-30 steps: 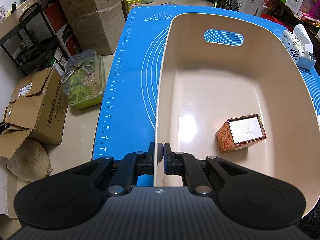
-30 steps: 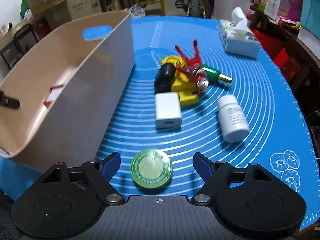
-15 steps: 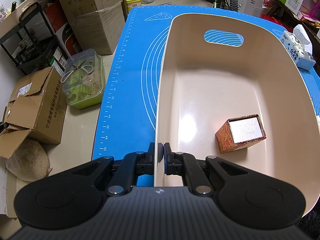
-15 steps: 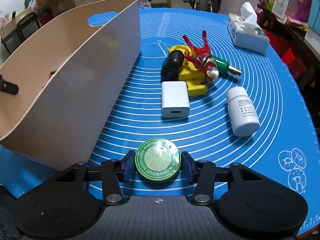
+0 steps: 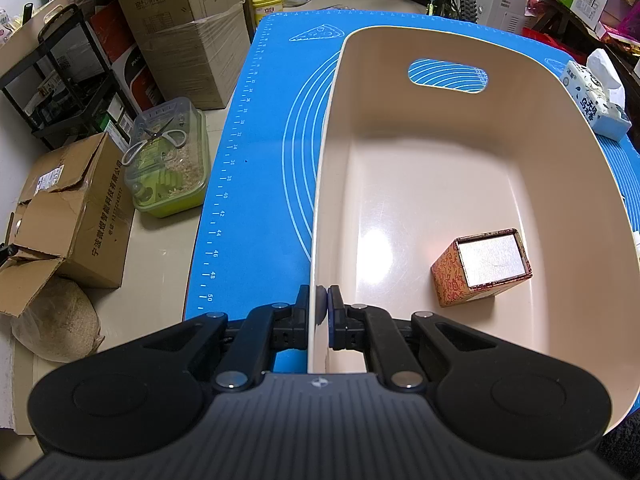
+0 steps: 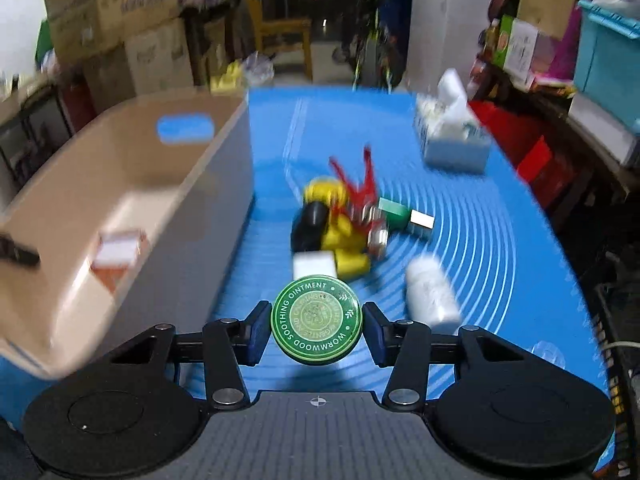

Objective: Organize rigid objects
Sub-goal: 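Lift the green tin into the basket and release it beside the box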

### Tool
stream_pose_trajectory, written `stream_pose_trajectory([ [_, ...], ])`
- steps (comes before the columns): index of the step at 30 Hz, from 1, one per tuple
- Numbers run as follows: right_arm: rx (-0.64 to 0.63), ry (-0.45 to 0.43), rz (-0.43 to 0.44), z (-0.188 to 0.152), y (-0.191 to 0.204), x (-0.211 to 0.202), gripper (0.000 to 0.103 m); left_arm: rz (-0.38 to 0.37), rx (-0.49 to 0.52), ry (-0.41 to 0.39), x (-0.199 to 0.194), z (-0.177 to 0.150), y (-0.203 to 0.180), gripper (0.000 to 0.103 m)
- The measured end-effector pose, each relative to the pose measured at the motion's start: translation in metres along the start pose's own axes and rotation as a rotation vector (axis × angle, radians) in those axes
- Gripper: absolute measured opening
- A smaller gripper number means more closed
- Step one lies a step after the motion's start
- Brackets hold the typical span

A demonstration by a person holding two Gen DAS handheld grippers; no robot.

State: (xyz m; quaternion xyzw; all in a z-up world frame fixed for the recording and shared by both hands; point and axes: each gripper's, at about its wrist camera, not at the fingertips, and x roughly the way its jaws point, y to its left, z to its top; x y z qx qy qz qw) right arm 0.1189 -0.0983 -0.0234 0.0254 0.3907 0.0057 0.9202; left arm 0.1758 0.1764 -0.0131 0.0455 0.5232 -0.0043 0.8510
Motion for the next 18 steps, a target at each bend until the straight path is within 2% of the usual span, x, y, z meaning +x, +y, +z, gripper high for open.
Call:
stream_pose_trajectory([
  [6,-0.018,-0.135,0.033,0.043,0.016,-0.024,0.054,0.0,0.0,0.0,0.0,0.0,0.0,0.01],
  [9,-0.047,-0.172,0.061,0.063,0.031,-0.025,0.054,0.0,0.001,0.0,0.0,0.0,0.0,0.01],
  [14,-0.111,-0.189,0.097,0.087,0.064,-0.011,0.054,0.0,0.0,0.0,0.0,0.0,0.0,0.01],
  [18,-0.166,-0.167,0.118,0.099,0.095,0.01,0.054,0.0,0.001,0.0,0.0,0.0,0.0,0.01],
])
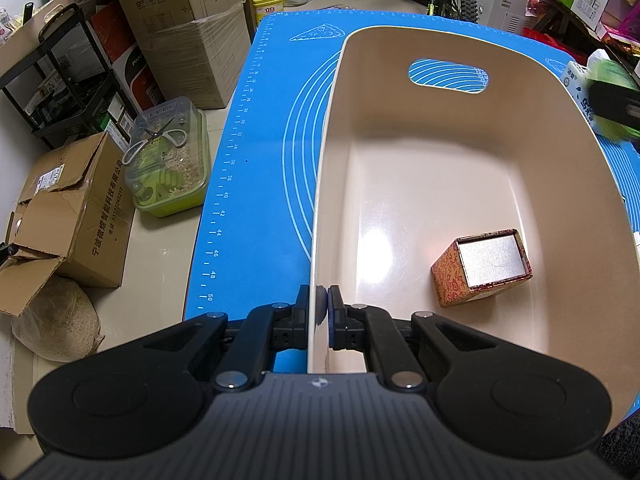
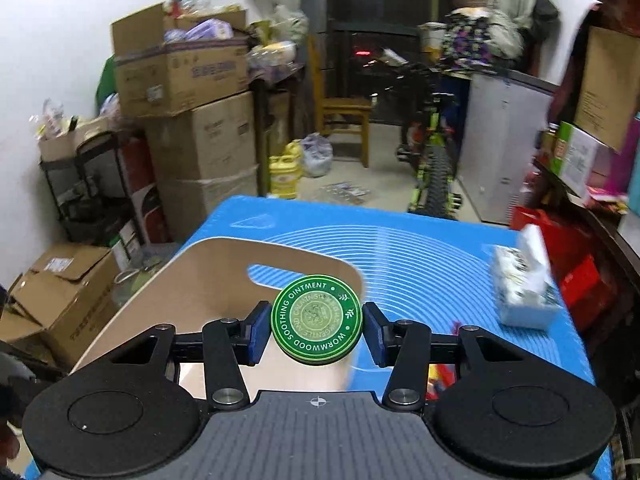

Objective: Organize rigid objects
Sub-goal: 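Lift the green tin into the basket and release it beside the box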

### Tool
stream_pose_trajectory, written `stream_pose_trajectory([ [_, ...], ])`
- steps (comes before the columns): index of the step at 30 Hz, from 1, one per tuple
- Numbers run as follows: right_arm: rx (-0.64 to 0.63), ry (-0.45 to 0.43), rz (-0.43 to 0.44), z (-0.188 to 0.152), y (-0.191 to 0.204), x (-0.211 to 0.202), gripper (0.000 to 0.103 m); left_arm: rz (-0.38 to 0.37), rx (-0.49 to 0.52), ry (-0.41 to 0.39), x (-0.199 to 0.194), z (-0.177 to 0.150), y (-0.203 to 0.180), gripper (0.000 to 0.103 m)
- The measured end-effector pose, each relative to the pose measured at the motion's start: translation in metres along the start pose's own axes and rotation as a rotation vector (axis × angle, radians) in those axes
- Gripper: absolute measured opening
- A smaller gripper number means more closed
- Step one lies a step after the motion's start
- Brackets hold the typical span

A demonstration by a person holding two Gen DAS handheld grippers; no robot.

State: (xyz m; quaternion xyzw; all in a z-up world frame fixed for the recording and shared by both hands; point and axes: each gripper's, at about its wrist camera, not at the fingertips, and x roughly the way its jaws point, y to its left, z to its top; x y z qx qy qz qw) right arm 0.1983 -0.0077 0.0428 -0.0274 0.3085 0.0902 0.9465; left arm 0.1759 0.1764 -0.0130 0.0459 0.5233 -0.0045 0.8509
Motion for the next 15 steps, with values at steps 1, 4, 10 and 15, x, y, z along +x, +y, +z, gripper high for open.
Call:
stream_pose_trajectory([
  [1,-0.011,0.011,0.006,0.003,0.006,0.009,0.054,0.0,0.001,0.0,0.0,0.0,0.0,0.01],
  [4,-0.035,0.044,0.017,0.005,0.024,0.028,0.054,-0.002,0.0,0.001,0.0,-0.001,0.001,0.01],
  [10,-0.089,0.15,0.018,0.004,0.049,0.067,0.054,-0.006,-0.007,0.004,0.001,0.0,0.001,0.01],
  [15,-0.109,0.265,-0.004,-0.005,0.057,0.093,0.054,-0.014,-0.016,0.007,0.001,0.0,0.001,0.01],
])
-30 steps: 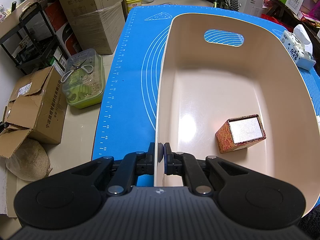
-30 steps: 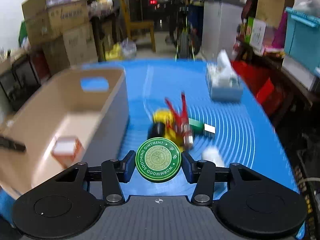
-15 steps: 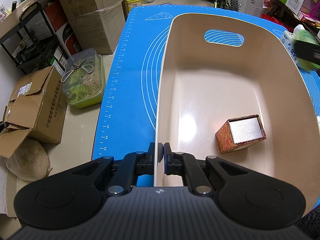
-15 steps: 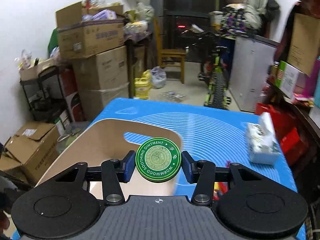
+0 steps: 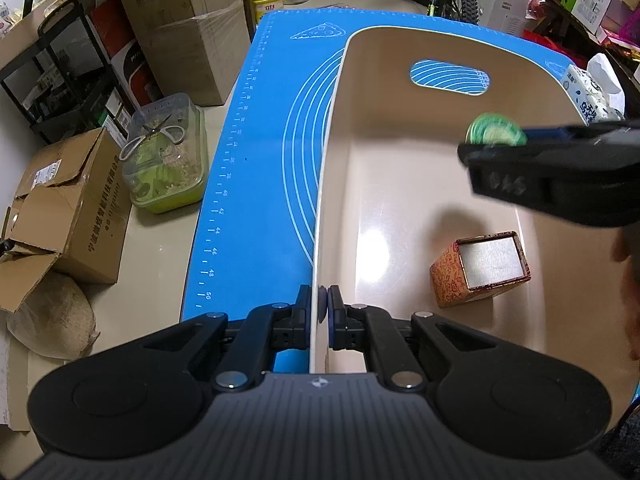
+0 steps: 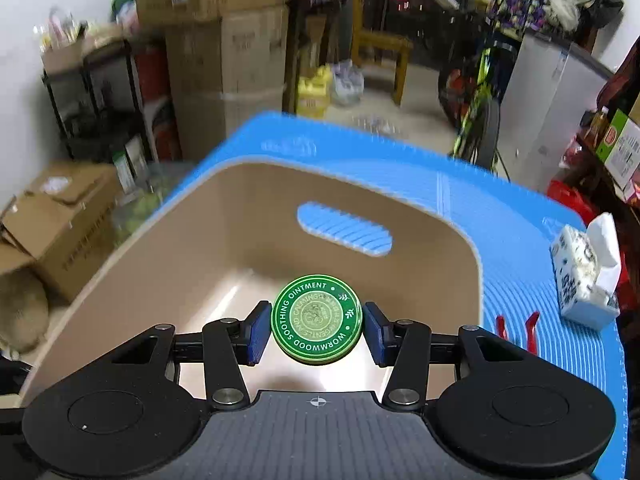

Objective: Organize rigid objects
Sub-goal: 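Lift the green tin into the basket and release it beside the box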

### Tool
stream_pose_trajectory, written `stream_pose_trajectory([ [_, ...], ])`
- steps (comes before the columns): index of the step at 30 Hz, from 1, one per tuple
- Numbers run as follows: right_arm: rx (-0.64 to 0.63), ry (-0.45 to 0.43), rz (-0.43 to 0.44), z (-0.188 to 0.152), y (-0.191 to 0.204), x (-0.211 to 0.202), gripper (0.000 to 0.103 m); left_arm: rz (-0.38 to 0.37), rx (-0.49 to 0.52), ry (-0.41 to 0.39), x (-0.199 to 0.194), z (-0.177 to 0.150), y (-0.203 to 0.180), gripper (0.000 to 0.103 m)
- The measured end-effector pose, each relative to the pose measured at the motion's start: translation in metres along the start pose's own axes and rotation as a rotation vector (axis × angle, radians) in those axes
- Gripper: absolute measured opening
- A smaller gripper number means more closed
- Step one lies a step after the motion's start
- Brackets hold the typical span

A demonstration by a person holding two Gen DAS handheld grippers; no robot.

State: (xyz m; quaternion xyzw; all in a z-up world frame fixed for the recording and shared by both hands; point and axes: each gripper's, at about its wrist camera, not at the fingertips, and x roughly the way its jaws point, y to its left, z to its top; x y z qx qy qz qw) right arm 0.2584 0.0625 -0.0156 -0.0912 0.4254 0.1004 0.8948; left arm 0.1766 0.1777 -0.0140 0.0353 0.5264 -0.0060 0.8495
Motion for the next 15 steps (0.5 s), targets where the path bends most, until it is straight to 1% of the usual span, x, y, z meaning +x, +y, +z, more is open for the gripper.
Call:
stream_pose_trajectory([
  [3,-0.01,0.079,-0.005,-0.003,0.004,0.014,0.054,-0.001,0.001,0.001,0.0,0.0,-0.001,0.01],
  [5,-0.014,0.129,-0.008,-0.008,-0.001,0.021,0.054,-0.002,-0.001,0.001,0.0,0.0,0.0,0.01],
  [9,0.01,0.211,0.003,-0.015,-0.003,0.033,0.054,-0.003,-0.001,0.001,0.0,0.0,0.0,0.01],
  [11,0.013,0.211,0.002,-0.016,-0.003,0.033,0.054,-0.002,-0.001,0.001,-0.001,0.0,-0.001,0.01],
  [12,0.011,0.212,-0.001,-0.016,-0.003,0.032,0.06,-0.002,-0.001,0.001,-0.001,0.0,-0.001,0.01],
  [15,0.021,0.181,0.009,-0.016,-0.004,0.023,0.063,-0.003,-0.001,0.001,-0.001,0.0,-0.001,0.01],
])
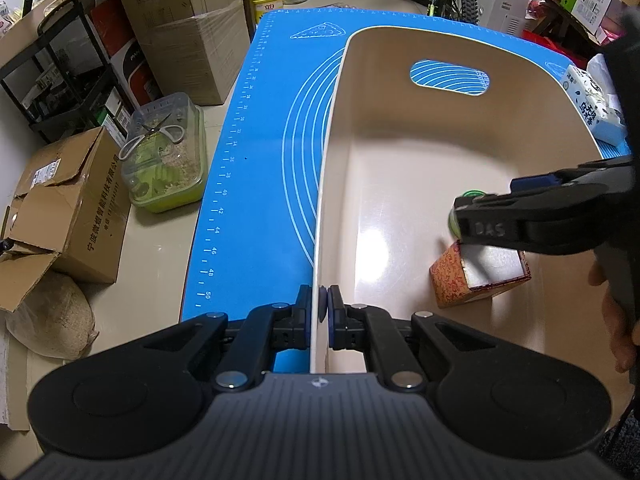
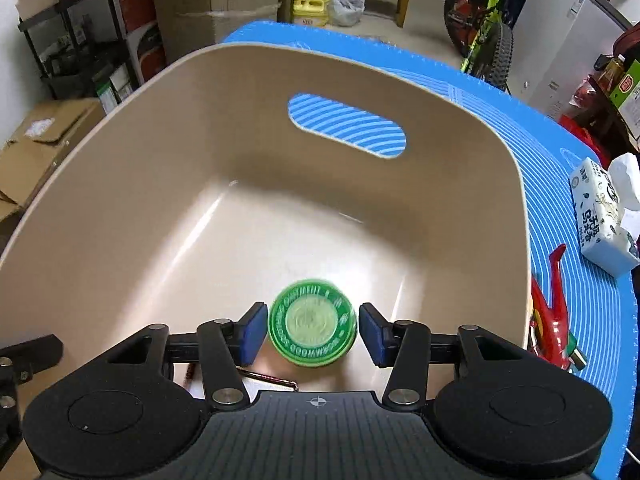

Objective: Organize rigid objects
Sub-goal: 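Lift the green tin into the basket and release it beside the box, then reach the right tool to the white pill bottle and grasp it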

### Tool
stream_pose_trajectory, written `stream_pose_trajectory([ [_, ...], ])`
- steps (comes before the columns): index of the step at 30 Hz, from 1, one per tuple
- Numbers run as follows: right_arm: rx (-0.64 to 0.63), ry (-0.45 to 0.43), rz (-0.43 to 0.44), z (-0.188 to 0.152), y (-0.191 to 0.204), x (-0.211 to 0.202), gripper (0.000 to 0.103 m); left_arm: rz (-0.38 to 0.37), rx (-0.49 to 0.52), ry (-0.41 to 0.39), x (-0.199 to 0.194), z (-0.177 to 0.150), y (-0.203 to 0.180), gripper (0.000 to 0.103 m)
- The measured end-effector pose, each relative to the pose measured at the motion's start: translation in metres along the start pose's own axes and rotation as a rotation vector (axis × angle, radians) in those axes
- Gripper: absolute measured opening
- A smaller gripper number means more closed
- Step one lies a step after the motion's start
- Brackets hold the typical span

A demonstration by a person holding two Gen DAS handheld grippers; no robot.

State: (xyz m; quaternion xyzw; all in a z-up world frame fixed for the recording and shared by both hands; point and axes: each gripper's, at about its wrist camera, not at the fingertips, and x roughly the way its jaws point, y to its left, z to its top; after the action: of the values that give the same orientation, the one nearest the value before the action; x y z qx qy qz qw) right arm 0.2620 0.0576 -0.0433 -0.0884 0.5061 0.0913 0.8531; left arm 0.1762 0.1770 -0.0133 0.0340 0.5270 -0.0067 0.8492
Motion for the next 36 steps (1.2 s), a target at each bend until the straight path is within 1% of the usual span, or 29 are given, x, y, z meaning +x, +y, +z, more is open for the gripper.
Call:
stream_pose_trajectory([
  [5,0.049,-0.093,0.053,-0.003,-0.012,-0.028,0.063,0.003,0.003,0.0,0.0,0.0,0.0,0.01],
  [6,0.056,-0.114,0.057,-0.003,-0.013,-0.035,0.068,0.003,0.003,0.0,-0.001,0.0,0.0,0.01],
  [7,0.06,-0.142,0.043,-0.005,-0.016,-0.045,0.074,0.003,0.003,0.0,-0.001,0.0,0.0,0.01],
  [8,0.058,-0.175,0.034,-0.006,-0.018,-0.054,0.076,0.003,0.002,0.0,-0.001,0.0,0.0,0.01],
  [11,0.067,-0.238,0.026,-0.009,-0.031,-0.078,0.076,0.003,0.003,0.0,-0.001,0.001,0.0,0.01],
  [14,0.102,-0.291,0.014,-0.015,-0.054,-0.101,0.076,0.003,0.002,0.0,-0.001,0.001,0.0,0.01],
  [17,0.153,-0.324,0.0,-0.024,-0.08,-0.117,0.076,0.004,-0.002,0.001,0.0,0.001,0.0,0.01],
  [19,0.192,-0.341,-0.02,-0.036,-0.1,-0.125,0.077,0.006,-0.001,0.002,-0.001,0.001,0.0,0.01],
  [23,0.251,-0.319,-0.08,-0.063,-0.142,-0.127,0.077,0.012,0.003,0.002,-0.001,0.001,-0.001,0.01],
  [25,0.282,-0.292,-0.118,-0.077,-0.163,-0.122,0.077,0.012,0.002,0.003,0.0,0.001,-0.001,0.01],
  [28,0.33,-0.252,-0.144,-0.094,-0.184,-0.111,0.077,0.012,0.003,0.003,-0.001,0.001,-0.001,0.01],
  [34,0.358,-0.157,-0.184,-0.12,-0.203,-0.082,0.077,0.013,0.002,0.003,-0.001,0.001,-0.001,0.01],
  [36,0.368,-0.133,-0.176,-0.126,-0.206,-0.071,0.077,0.013,0.002,0.003,0.0,0.001,-0.001,0.01],
])
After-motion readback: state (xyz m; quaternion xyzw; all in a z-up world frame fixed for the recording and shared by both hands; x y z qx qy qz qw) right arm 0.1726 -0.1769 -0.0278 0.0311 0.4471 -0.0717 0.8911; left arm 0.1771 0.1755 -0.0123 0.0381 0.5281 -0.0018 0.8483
